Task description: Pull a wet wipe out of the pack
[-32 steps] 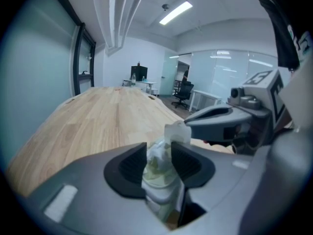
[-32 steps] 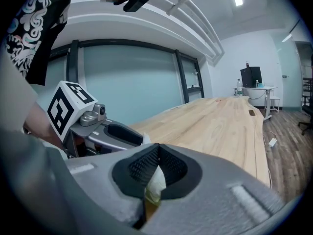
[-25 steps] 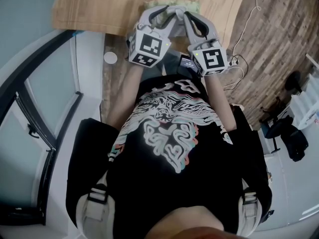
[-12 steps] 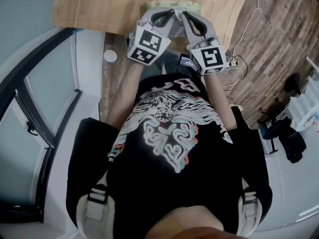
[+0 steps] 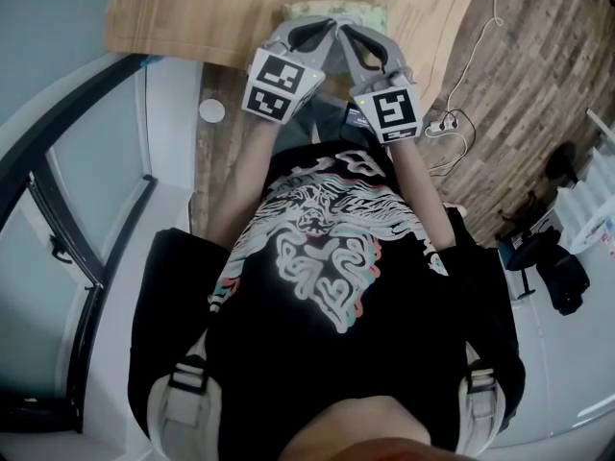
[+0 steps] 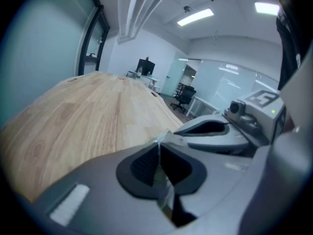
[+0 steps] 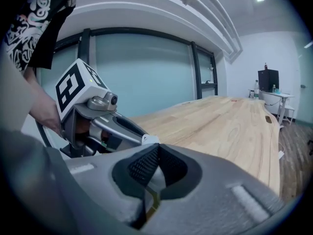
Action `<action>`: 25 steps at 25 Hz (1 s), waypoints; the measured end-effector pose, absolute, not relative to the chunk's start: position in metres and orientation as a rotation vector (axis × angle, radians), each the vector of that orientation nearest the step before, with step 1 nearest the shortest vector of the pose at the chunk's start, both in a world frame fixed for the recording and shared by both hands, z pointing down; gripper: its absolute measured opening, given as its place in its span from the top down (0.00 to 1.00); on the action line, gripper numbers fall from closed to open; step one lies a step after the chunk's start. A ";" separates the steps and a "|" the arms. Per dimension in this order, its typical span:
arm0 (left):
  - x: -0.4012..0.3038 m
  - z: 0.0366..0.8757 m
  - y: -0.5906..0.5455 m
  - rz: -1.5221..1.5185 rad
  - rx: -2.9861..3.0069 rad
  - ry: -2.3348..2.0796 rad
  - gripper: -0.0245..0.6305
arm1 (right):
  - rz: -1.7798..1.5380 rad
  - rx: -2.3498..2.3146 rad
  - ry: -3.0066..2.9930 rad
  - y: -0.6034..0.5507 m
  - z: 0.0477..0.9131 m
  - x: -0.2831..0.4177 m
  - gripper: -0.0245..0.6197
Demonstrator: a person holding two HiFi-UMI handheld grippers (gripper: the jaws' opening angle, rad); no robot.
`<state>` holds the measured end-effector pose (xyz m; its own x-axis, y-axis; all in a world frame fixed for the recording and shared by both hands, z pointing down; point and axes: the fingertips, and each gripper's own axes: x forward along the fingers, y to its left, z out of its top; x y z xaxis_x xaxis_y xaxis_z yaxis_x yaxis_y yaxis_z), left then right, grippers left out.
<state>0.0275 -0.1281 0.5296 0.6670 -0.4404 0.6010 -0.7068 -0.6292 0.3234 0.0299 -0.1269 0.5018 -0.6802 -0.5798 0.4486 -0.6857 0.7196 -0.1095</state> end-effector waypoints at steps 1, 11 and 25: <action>0.027 0.530 -0.128 0.636 2.332 -0.887 0.96 | 0.368 0.974 -2.534 -0.126 0.503 0.030 0.96; 0.023 0.528 -0.129 0.550 2.311 -0.877 0.96 | 0.335 0.964 -2.509 -0.124 0.507 0.028 0.96; 0.020 0.516 -0.130 0.499 2.344 -0.849 0.96 | 0.347 0.982 -2.504 -0.127 0.509 0.029 0.96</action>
<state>0.0203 -0.1296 0.5161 0.7261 -0.4515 0.5185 -0.6727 -0.6224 0.4001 0.0287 -0.1269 0.5086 -0.6590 -0.5849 0.4730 -0.6914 0.7186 -0.0748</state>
